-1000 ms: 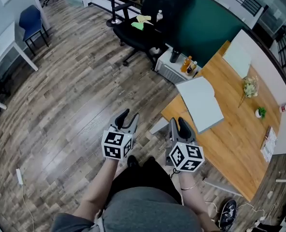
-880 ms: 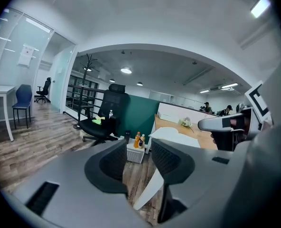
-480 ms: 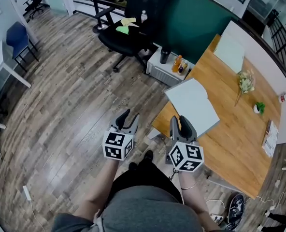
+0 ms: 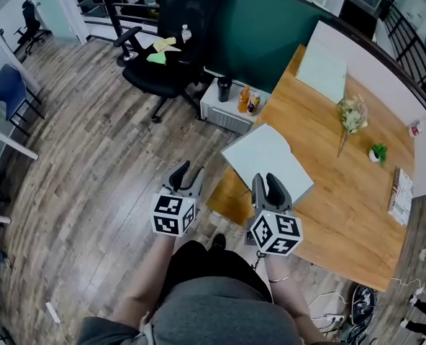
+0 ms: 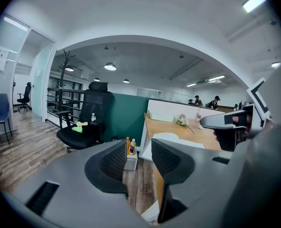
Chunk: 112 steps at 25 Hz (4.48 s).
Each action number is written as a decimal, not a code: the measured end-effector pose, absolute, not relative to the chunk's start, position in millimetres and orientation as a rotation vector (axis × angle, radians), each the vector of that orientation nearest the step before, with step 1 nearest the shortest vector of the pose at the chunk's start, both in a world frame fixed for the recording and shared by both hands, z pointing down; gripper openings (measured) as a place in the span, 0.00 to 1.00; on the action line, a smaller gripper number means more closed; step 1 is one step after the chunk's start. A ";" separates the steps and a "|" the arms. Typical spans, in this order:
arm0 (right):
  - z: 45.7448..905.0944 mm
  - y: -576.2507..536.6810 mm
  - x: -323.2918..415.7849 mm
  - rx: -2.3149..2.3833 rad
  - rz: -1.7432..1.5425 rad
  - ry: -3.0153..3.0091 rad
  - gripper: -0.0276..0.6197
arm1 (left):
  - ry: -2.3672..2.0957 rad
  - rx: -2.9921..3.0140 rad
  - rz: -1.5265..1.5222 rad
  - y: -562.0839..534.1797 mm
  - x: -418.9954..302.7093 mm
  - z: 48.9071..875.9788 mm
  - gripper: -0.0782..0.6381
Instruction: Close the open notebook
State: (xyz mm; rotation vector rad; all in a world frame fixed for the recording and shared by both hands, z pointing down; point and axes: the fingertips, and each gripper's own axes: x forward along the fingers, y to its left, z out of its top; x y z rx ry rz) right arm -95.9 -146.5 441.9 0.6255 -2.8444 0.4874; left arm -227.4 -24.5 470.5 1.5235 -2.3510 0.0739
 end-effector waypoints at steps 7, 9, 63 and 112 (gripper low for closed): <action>442.1 -171.6 -88.4 0.772 0.551 -2.838 0.21 | -2.287 1.621 0.122 -67.4 -238.3 466.0 0.33; 443.7 -177.8 -88.2 0.827 0.556 -2.821 0.21 | -2.254 1.645 0.117 -79.0 -245.8 468.4 0.33; 500.7 -180.8 -31.9 1.788 0.805 -2.235 0.21 | -1.132 1.892 0.202 -220.1 -228.0 599.8 0.33; 496.3 -166.7 18.4 1.772 0.799 -2.276 0.18 | -1.338 1.967 0.308 -214.8 -213.7 516.0 0.17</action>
